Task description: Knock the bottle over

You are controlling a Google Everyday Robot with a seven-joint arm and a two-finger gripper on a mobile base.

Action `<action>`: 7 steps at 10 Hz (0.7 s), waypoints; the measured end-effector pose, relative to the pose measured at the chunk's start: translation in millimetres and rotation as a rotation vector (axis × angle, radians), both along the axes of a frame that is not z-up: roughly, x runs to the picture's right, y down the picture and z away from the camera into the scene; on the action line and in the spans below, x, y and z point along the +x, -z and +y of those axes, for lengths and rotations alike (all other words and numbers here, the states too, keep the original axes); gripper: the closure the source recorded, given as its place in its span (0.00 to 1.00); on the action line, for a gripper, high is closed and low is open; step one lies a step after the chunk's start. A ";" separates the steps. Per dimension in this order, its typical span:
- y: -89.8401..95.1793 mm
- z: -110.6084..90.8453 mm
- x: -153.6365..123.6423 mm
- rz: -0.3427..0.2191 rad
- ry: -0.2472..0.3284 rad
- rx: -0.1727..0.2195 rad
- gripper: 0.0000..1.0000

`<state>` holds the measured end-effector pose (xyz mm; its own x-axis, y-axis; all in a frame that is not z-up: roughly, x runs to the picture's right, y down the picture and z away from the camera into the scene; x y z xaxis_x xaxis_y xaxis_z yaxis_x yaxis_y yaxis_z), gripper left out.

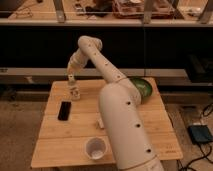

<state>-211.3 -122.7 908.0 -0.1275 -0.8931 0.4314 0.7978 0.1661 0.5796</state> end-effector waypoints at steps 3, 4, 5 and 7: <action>3.4 -0.2 4.9 -0.016 -0.015 -0.010 0.97; 5.3 -0.7 4.7 -0.023 -0.018 -0.012 0.97; 6.0 0.1 3.7 -0.028 -0.019 -0.014 0.97; 9.1 2.5 -1.2 -0.043 -0.017 -0.018 0.97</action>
<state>-212.5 -120.2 898.8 -0.1312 -0.8874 0.4420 0.7695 0.1899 0.6098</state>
